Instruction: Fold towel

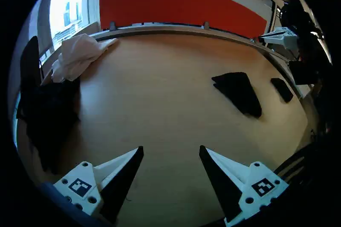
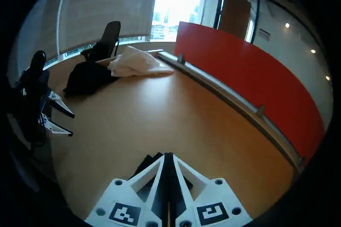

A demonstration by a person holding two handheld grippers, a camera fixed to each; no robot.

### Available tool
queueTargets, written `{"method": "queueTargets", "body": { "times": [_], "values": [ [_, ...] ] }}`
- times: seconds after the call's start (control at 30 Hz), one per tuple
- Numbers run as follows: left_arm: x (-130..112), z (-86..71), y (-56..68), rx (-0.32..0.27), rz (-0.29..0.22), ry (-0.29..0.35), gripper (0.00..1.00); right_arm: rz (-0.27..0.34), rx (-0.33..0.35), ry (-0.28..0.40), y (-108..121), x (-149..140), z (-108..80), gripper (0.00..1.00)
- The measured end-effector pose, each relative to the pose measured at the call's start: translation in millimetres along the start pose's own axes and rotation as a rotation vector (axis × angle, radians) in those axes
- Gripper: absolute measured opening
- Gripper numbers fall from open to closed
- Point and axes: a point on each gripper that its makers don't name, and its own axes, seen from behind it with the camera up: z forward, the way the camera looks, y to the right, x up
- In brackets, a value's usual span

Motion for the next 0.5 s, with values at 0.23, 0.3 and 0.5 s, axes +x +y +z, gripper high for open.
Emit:
{"method": "queueTargets", "body": {
  "times": [0.23,0.3,0.5],
  "values": [
    [0.6,-0.7,1.0,-0.001,0.004,0.001,0.97,-0.013,-0.013,-0.003,3.1,0.6,0.1,0.51],
    [0.9,-1.2,0.6,0.0,0.002,0.002,0.97,-0.018,-0.018,-0.008,4.0,-0.7,1.1,0.55],
    [0.7,-2.4,-1.3,0.002,-0.006,0.005,0.97,-0.019,-0.02,-0.017,2.1,-5.8,6.1,0.66]
  ]
}}
